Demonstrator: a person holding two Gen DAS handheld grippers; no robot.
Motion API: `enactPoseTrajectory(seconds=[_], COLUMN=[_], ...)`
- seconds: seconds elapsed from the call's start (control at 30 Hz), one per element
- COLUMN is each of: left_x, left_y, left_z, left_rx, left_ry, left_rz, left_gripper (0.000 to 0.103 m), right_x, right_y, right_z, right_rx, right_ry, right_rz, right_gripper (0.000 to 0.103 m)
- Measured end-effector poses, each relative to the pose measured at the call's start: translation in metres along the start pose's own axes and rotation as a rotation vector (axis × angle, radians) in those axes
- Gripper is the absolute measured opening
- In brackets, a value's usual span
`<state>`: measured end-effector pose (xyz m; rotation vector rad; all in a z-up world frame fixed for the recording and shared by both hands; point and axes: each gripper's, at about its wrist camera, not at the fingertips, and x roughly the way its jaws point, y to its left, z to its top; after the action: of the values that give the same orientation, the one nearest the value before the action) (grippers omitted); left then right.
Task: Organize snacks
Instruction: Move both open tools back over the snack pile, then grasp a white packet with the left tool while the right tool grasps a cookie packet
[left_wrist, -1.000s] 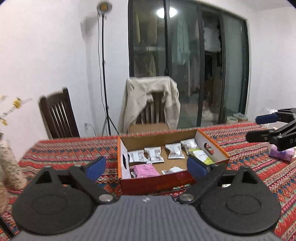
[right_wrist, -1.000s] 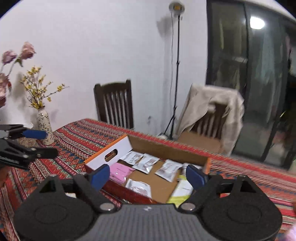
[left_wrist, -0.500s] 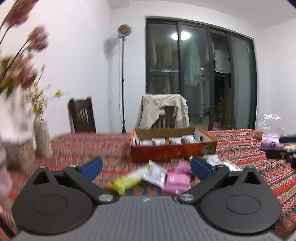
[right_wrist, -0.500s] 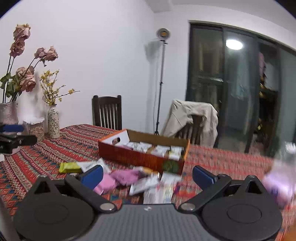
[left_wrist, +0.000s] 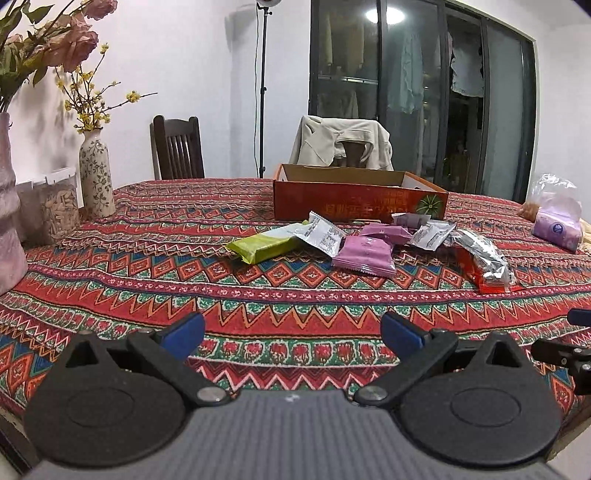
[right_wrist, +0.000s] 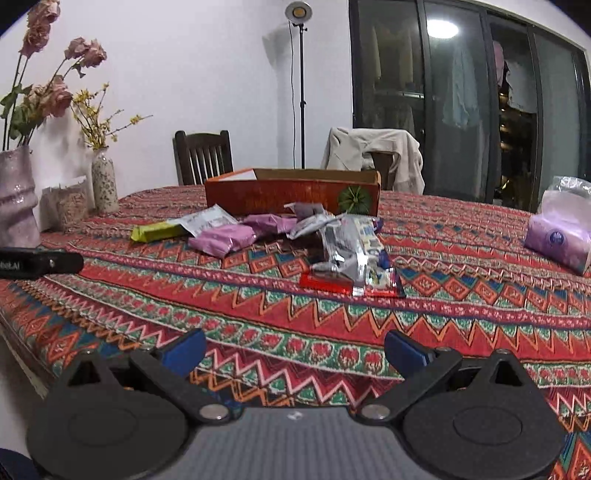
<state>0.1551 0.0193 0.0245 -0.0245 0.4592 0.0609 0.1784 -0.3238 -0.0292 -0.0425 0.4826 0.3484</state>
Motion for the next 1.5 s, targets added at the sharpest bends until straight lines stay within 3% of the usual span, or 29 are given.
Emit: enactPoseTrajectory(seconds=[0.37,0.57,0.63,0.77,0.93,1.1,1.23,1.33,1.4,1.47,1.5], left_x=[0.025,0.057,0.072,0.119,0.182,0.218,0.228,0.225,0.223,0.223,0.223], left_y=[-0.008,-0.013,-0.014,-0.018,-0.020,-0.028,-0.032,-0.029,-0.023,-0.018,-0.014], left_z=[0.009,0.035,0.046,0.072,0.094,0.093,0.085,0.086,0.087,0.089,0.090], left_rx=[0.021,0.060,0.085,0.151,0.205,0.271,0.270,0.257,0.226,0.190,0.173], left_ry=[0.030,0.004,-0.011,0.015,0.070,0.120,0.126,0.104,0.099,0.093,0.092], left_rz=[-0.014,-0.012,-0.021,-0.031,-0.039,-0.077,-0.054,-0.072,-0.085,-0.090,-0.093], left_gripper=[0.103,0.102,0.095,0.070,0.068,0.069,0.066,0.048,0.043,0.029,0.028], right_x=[0.020,0.041,0.050,0.066,0.092,0.132,0.177,0.214,0.241,0.266,0.277], right_y=[-0.016,-0.017,-0.017,-0.020,-0.027,-0.031,-0.035,-0.042,-0.043,-0.040,-0.038], right_z=[0.013,0.031,0.041,0.061,0.092,0.123,0.149,0.166,0.174,0.180,0.181], right_rx=[0.031,0.024,0.018,0.036,0.064,0.063,0.075,0.143,0.167,0.165,0.155], right_ry=[0.005,0.009,0.006,0.004,0.005,0.036,0.085,0.117,0.154,0.199,0.222], right_rz=[-0.013,0.023,0.026,0.036,0.065,0.087,0.104,0.150,0.129,0.089,0.070], right_gripper=[0.103,0.101,0.101,0.098,0.097,0.097,0.097,0.097,0.097,0.097,0.097])
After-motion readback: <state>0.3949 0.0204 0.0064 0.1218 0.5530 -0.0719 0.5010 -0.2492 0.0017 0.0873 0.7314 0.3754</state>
